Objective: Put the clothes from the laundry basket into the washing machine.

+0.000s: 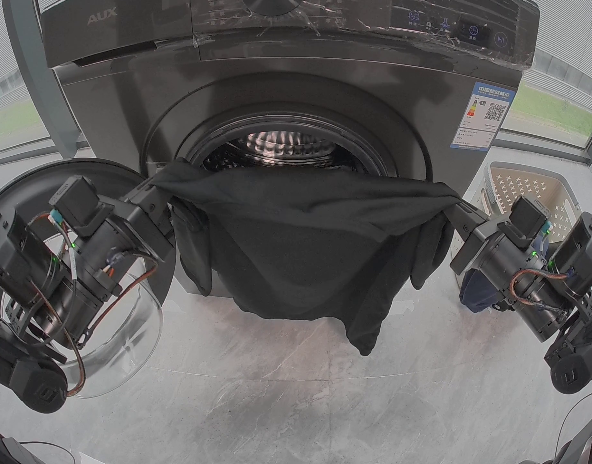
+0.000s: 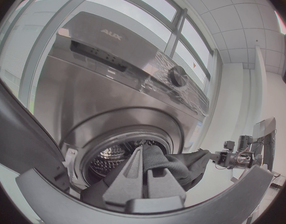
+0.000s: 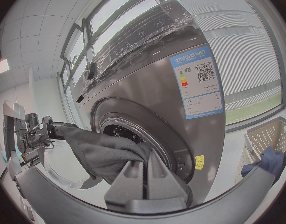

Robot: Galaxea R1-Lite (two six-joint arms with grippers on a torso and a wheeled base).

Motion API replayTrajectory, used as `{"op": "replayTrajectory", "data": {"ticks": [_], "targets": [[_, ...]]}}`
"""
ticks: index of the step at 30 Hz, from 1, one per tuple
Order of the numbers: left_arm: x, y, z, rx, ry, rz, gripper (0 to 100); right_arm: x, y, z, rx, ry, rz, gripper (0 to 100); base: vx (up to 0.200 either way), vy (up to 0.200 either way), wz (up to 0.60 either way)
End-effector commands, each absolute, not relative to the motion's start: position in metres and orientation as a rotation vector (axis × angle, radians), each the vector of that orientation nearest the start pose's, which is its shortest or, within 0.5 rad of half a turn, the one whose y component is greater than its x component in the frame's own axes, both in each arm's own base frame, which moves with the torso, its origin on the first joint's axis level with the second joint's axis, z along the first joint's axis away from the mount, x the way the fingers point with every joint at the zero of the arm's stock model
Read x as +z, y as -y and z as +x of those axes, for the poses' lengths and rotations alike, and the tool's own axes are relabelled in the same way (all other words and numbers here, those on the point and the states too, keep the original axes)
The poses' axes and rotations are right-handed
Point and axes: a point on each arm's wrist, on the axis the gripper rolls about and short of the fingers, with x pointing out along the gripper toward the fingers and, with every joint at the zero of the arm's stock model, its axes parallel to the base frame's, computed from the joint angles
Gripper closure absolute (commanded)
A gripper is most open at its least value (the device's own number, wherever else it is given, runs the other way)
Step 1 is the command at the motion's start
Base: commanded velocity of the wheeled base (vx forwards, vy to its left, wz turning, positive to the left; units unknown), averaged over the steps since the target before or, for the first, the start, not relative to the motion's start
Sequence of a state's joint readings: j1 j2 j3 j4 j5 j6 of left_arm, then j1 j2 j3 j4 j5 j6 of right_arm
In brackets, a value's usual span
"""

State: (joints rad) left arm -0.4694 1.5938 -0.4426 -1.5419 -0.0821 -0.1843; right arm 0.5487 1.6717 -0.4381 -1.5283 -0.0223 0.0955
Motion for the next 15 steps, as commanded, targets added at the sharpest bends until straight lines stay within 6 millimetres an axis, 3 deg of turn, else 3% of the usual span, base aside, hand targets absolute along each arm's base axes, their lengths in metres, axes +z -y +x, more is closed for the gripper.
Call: {"op": "replayTrajectory", "data": {"ticks": [1, 9, 10, 12, 13, 15], "targets": [[0.197, 0.122, 0.213, -0.62, 0.275, -0.245, 100, 0.183, -0.137, 0.218, 0.551, 0.236, 0.171, 100, 0.0, 0.0, 0.0], [0.185, 0.138, 0.219, -0.652, 0.231, -0.243, 100, 0.152, -0.168, 0.2, 0.676, 0.092, 0.182, 100, 0.0, 0.0, 0.0], [0.185, 0.138, 0.219, -0.654, 0.232, -0.243, 100, 0.135, -0.178, 0.199, 0.707, 0.022, 0.171, 100, 0.0, 0.0, 0.0], [0.187, 0.138, 0.219, -0.654, 0.238, -0.245, 100, 0.12, -0.185, 0.205, 0.709, -0.029, 0.142, 100, 0.0, 0.0, 0.0], [0.19, 0.138, 0.218, -0.655, 0.251, -0.247, 100, 0.113, -0.189, 0.207, 0.709, -0.052, 0.135, 0, 0.0, 0.0, 0.0], [0.191, 0.138, 0.218, -0.655, 0.258, -0.249, 100, 0.106, -0.191, 0.207, 0.713, -0.078, 0.124, 0, 0.0, 0.0, 0.0]]}}
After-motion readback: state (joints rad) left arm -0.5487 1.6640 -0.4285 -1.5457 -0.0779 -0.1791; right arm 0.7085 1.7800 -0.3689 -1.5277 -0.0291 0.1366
